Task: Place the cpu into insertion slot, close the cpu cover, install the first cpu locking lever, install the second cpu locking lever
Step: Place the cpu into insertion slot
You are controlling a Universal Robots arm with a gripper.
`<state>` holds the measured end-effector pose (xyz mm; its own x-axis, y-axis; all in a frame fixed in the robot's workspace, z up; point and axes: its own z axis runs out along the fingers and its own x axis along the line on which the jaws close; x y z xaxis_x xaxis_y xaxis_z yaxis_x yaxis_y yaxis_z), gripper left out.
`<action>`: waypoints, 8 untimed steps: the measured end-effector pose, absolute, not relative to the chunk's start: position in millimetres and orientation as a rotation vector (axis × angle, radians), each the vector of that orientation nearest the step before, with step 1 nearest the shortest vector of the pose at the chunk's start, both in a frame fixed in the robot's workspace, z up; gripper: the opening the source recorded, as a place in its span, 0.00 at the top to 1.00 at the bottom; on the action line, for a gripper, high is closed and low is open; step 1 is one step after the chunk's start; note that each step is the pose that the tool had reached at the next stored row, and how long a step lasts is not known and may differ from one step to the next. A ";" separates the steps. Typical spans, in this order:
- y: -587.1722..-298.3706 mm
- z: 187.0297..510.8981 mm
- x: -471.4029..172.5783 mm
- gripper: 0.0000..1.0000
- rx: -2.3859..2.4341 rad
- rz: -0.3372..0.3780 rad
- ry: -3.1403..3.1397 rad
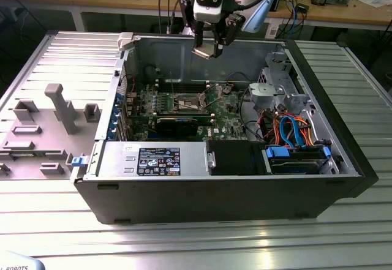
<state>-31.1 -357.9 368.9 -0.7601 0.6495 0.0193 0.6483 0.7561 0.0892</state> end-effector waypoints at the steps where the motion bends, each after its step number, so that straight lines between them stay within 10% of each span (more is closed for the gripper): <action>1: -357.9 368.9 -31.1 0.46 1.085 0.141 2.931; 8: -357.9 368.8 -31.1 0.46 1.208 0.140 2.879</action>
<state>-31.1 -357.9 368.8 -0.7011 0.7128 0.0193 0.7113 0.6972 0.0893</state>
